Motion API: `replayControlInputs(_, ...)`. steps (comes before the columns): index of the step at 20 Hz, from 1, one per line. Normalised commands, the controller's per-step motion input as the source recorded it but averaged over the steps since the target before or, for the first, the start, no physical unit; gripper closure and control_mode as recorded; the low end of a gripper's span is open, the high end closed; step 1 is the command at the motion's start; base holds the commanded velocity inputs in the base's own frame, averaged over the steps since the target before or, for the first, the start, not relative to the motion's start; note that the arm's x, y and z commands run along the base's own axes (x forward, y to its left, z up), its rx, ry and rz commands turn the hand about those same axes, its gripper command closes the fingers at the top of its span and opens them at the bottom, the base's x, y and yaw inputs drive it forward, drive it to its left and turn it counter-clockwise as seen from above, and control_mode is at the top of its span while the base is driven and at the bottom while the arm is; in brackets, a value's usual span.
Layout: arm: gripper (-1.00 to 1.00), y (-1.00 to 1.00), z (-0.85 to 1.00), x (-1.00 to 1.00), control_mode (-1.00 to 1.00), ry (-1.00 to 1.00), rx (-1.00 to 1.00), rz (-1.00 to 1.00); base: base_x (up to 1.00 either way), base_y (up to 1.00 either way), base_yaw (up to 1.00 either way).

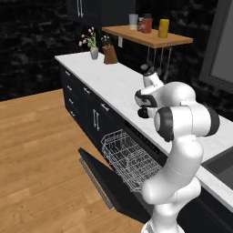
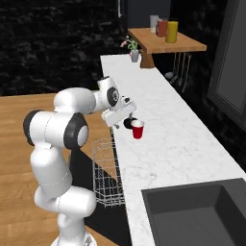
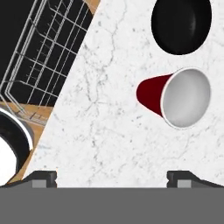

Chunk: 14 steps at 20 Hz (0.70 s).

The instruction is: Pick up the cup and bowl from the counter, place them in the dishwasher, and close the dishwasher door.

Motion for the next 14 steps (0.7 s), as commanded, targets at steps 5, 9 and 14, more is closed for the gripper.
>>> replayControlInputs(5,-1.00,-0.18,-0.30,0.05,-1.00,-0.02,-0.01,0.22,0.00,0.00,0.00)
replayControlInputs(9,-1.00,-0.08,-0.26,0.18,-1.00,-0.04,-0.01,0.08,0.00,0.00,0.00)
replayControlInputs(14,-1.00,-0.01,-0.24,0.39,-1.00,-0.01,0.00,0.00,0.00,0.00,0.00)
